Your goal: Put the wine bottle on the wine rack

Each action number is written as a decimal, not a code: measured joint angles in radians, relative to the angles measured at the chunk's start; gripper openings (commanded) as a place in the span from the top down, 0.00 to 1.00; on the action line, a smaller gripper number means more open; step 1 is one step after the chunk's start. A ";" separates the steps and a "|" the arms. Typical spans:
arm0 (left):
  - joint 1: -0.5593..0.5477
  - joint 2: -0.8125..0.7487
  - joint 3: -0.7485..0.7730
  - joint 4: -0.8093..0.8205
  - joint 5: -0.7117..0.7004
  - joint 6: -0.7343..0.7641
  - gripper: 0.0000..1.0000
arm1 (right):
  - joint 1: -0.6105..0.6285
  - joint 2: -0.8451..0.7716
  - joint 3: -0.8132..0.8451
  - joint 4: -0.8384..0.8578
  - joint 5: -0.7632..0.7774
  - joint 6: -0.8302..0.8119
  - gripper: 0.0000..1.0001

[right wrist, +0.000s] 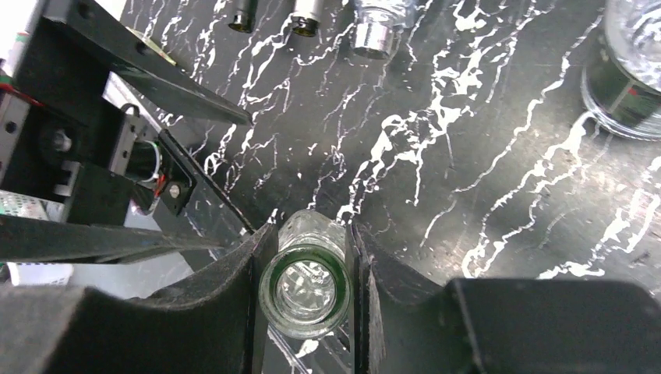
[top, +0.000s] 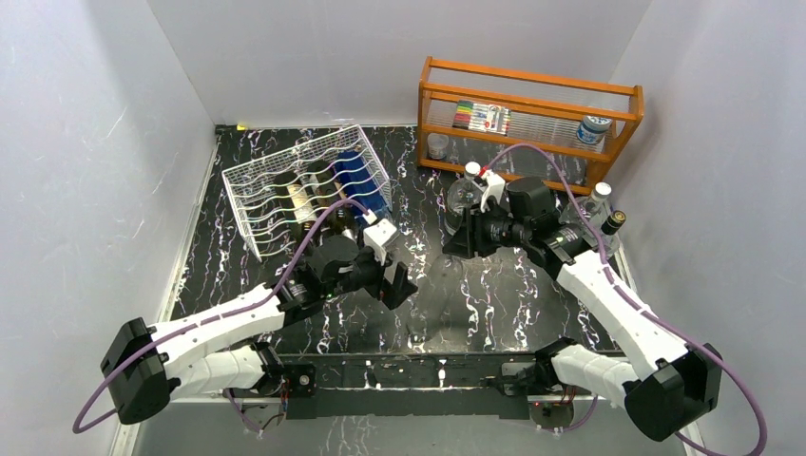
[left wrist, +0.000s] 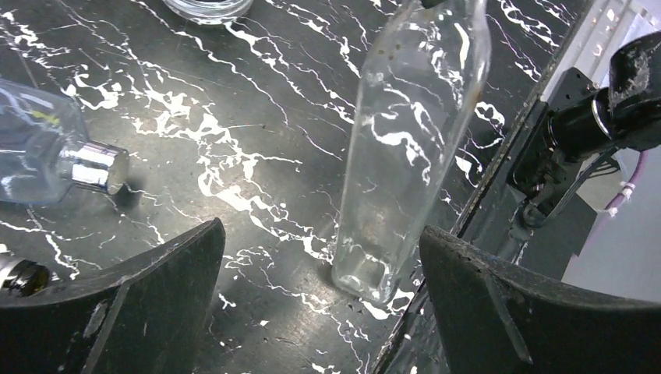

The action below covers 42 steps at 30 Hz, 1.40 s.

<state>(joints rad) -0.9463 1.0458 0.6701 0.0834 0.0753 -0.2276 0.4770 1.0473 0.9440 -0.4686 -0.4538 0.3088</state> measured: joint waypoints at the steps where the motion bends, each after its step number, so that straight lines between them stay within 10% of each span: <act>1: 0.000 0.000 -0.011 0.010 0.014 0.001 0.05 | 0.013 0.004 -0.006 0.017 -0.002 0.009 1.00; 31: 0.000 -0.007 -0.231 0.220 0.179 -0.018 0.09 | 0.042 0.019 -0.157 0.413 -0.175 0.099 1.00; 42: -0.005 0.100 -0.232 0.311 0.198 0.036 0.71 | 0.040 -0.035 -0.189 0.460 -0.192 0.137 1.00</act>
<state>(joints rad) -0.9516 1.1461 0.4381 0.3946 0.2737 -0.1913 0.5175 1.0126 0.7547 -0.0082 -0.6456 0.4458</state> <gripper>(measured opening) 0.555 0.443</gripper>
